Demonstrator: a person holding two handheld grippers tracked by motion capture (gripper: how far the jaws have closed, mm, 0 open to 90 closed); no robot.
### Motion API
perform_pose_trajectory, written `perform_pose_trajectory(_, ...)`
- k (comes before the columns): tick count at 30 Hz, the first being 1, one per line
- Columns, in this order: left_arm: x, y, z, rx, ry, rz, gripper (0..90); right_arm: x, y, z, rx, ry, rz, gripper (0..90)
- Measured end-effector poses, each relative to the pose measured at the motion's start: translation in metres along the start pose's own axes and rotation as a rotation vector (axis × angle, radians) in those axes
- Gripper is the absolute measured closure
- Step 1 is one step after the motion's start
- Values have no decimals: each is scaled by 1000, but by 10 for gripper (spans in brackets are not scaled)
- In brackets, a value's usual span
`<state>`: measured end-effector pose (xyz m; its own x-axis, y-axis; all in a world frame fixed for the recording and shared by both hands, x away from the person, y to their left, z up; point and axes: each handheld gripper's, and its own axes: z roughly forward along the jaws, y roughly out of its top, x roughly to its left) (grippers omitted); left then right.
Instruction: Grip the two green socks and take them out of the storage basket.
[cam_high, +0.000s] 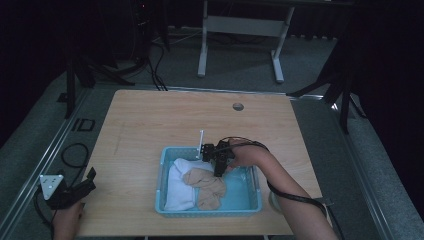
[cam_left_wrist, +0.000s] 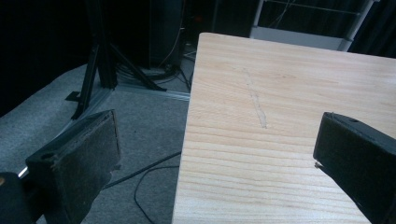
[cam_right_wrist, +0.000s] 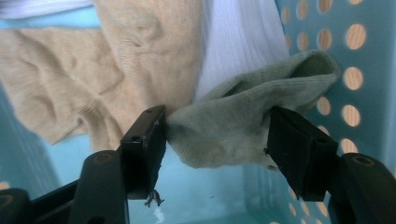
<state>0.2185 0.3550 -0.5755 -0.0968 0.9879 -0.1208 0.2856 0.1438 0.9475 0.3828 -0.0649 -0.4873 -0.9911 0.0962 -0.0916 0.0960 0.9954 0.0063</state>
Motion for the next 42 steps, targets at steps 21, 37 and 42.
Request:
perform_pose_trajectory(21, 0, 0, 0, 3, 2, -2, 7, 4, -11, -25, -36, -47, -88, 775)
perform_pose_trajectory(37, 0, 0, 0, 6, 4, -2, 7, 13, -31, -68, -84, -56, -107, 774)
perform_pose_trajectory(42, 0, 0, 0, 6, 6, -2, 7, 15, -41, -83, -99, -78, -103, 774)
